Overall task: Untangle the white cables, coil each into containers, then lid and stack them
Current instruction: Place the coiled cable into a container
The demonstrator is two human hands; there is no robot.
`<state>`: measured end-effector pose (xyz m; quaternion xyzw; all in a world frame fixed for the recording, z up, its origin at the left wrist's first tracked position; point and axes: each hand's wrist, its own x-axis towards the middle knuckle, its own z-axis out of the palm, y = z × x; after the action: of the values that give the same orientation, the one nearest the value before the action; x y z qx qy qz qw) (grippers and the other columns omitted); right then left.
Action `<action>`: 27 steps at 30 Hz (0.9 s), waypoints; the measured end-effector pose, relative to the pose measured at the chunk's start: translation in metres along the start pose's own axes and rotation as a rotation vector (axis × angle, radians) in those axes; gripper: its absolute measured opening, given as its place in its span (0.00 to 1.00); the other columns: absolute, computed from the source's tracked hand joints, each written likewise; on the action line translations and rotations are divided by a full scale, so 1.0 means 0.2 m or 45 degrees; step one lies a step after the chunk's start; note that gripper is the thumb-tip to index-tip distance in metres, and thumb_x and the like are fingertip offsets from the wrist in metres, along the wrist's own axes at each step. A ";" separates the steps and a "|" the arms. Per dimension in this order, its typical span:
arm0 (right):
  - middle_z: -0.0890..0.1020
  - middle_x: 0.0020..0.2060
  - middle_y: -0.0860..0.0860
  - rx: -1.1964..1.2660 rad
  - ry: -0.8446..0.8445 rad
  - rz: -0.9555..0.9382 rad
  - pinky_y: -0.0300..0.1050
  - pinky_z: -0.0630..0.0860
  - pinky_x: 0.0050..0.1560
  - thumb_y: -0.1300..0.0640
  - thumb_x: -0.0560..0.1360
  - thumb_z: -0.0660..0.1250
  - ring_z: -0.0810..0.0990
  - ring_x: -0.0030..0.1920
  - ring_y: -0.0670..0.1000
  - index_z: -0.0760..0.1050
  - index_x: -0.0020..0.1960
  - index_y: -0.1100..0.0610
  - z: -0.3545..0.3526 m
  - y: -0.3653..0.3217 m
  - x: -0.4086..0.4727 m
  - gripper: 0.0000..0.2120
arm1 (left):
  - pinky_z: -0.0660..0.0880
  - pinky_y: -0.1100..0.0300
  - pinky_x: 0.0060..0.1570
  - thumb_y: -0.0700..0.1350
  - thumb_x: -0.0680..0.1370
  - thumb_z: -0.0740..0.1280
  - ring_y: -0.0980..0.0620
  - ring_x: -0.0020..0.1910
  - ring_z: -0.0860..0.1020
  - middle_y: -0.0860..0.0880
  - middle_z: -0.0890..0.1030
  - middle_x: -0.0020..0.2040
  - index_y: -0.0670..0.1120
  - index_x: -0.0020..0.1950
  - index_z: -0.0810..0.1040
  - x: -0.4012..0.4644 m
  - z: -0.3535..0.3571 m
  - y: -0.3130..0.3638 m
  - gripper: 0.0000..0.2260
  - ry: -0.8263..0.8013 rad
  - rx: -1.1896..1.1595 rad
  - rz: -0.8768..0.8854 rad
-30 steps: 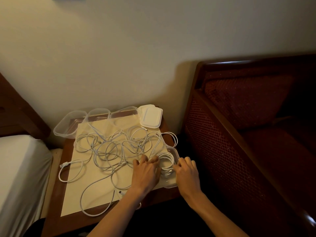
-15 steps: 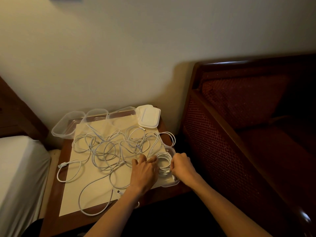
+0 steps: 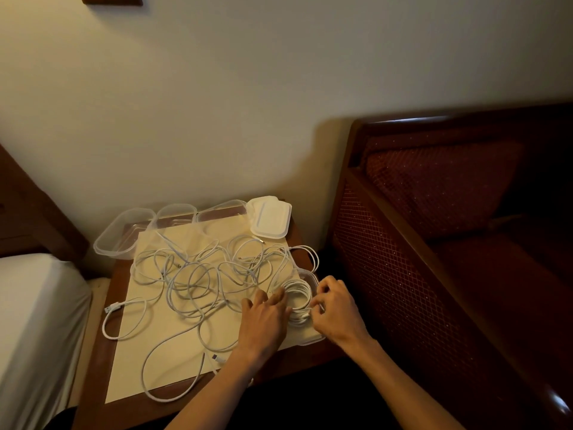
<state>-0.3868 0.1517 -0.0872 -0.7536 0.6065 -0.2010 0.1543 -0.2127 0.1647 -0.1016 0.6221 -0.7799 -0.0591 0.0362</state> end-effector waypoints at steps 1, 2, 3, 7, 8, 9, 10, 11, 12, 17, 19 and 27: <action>0.70 0.46 0.45 0.027 0.097 0.046 0.35 0.72 0.45 0.55 0.70 0.64 0.68 0.48 0.45 0.80 0.42 0.56 0.01 -0.02 -0.01 0.08 | 0.68 0.48 0.47 0.55 0.81 0.50 0.46 0.57 0.74 0.58 0.73 0.68 0.53 0.64 0.76 0.00 0.00 0.00 0.19 0.008 -0.006 -0.014; 0.70 0.48 0.45 0.014 0.156 0.044 0.37 0.74 0.46 0.54 0.70 0.62 0.69 0.50 0.45 0.77 0.44 0.55 0.02 -0.04 -0.02 0.08 | 0.69 0.48 0.47 0.54 0.81 0.51 0.46 0.56 0.74 0.58 0.74 0.68 0.53 0.63 0.76 0.00 0.01 0.01 0.19 0.023 -0.002 -0.015; 0.72 0.54 0.46 -0.029 0.160 0.008 0.41 0.75 0.50 0.53 0.72 0.61 0.71 0.54 0.47 0.76 0.50 0.54 0.04 -0.06 -0.02 0.10 | 0.68 0.48 0.48 0.54 0.82 0.52 0.46 0.58 0.74 0.58 0.72 0.69 0.53 0.65 0.75 0.00 0.02 0.01 0.18 0.013 0.001 -0.011; 0.55 0.78 0.45 -0.322 -0.256 -0.036 0.65 0.51 0.75 0.51 0.83 0.51 0.47 0.79 0.48 0.64 0.75 0.52 0.10 -0.03 0.00 0.21 | 0.64 0.48 0.53 0.53 0.83 0.50 0.46 0.63 0.69 0.58 0.64 0.75 0.53 0.72 0.67 0.00 0.01 0.01 0.18 -0.022 0.000 -0.020; 0.52 0.79 0.44 -0.392 -0.314 -0.039 0.66 0.46 0.74 0.51 0.84 0.51 0.41 0.78 0.47 0.61 0.76 0.52 0.10 -0.01 0.00 0.21 | 0.63 0.49 0.53 0.53 0.83 0.49 0.47 0.64 0.68 0.58 0.63 0.75 0.53 0.72 0.66 0.00 0.01 0.02 0.18 -0.023 -0.001 -0.029; 0.50 0.79 0.44 -0.455 -0.335 -0.050 0.68 0.42 0.73 0.51 0.84 0.51 0.39 0.78 0.46 0.58 0.77 0.52 0.10 0.01 0.00 0.22 | 0.63 0.49 0.53 0.53 0.83 0.49 0.47 0.64 0.68 0.58 0.62 0.76 0.54 0.72 0.65 0.00 0.01 0.03 0.19 -0.030 -0.010 -0.040; 0.49 0.79 0.44 -0.522 -0.344 -0.066 0.70 0.40 0.72 0.51 0.84 0.51 0.37 0.78 0.46 0.57 0.78 0.51 0.10 0.02 0.00 0.23 | 0.63 0.49 0.54 0.54 0.84 0.48 0.47 0.65 0.67 0.58 0.61 0.76 0.54 0.73 0.65 0.00 0.01 0.04 0.19 -0.042 -0.022 -0.048; 0.48 0.79 0.44 -0.579 -0.361 -0.072 0.72 0.37 0.70 0.50 0.84 0.51 0.37 0.78 0.47 0.55 0.78 0.50 0.09 0.03 0.00 0.23 | 0.63 0.48 0.54 0.54 0.84 0.48 0.46 0.66 0.66 0.59 0.60 0.77 0.54 0.74 0.64 0.00 0.02 0.06 0.19 -0.053 -0.035 -0.056; 0.47 0.79 0.44 -0.612 -0.378 -0.062 0.74 0.36 0.68 0.50 0.84 0.51 0.37 0.78 0.48 0.55 0.78 0.50 0.09 0.04 0.01 0.23 | 0.63 0.48 0.56 0.54 0.84 0.47 0.47 0.66 0.66 0.59 0.58 0.77 0.55 0.75 0.63 0.01 0.03 0.07 0.20 -0.061 -0.049 -0.063; 0.42 0.78 0.40 -0.493 -0.449 0.069 0.78 0.35 0.65 0.51 0.84 0.49 0.38 0.78 0.54 0.52 0.79 0.46 0.07 0.06 0.02 0.23 | 0.63 0.47 0.59 0.54 0.84 0.45 0.47 0.68 0.64 0.59 0.55 0.78 0.54 0.77 0.59 0.03 0.03 0.10 0.21 -0.100 -0.074 -0.098; 0.43 0.79 0.40 -0.400 -0.440 0.074 0.77 0.38 0.68 0.52 0.84 0.50 0.37 0.78 0.54 0.53 0.79 0.47 0.07 0.06 0.02 0.23 | 0.63 0.46 0.60 0.54 0.84 0.47 0.47 0.70 0.63 0.58 0.56 0.78 0.53 0.76 0.60 0.04 0.01 0.10 0.21 -0.119 -0.090 -0.087; 0.48 0.78 0.39 -0.085 -0.306 0.049 0.70 0.44 0.72 0.52 0.84 0.51 0.40 0.79 0.50 0.59 0.77 0.48 0.03 0.06 0.00 0.22 | 0.66 0.48 0.57 0.55 0.83 0.50 0.49 0.68 0.65 0.62 0.64 0.74 0.58 0.69 0.69 0.04 -0.05 0.12 0.17 0.011 -0.234 -0.138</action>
<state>-0.3939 0.1496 -0.0987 -0.7652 0.6044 -0.0859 0.2046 -0.2364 0.1608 -0.0879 0.6577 -0.7362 -0.1295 0.0930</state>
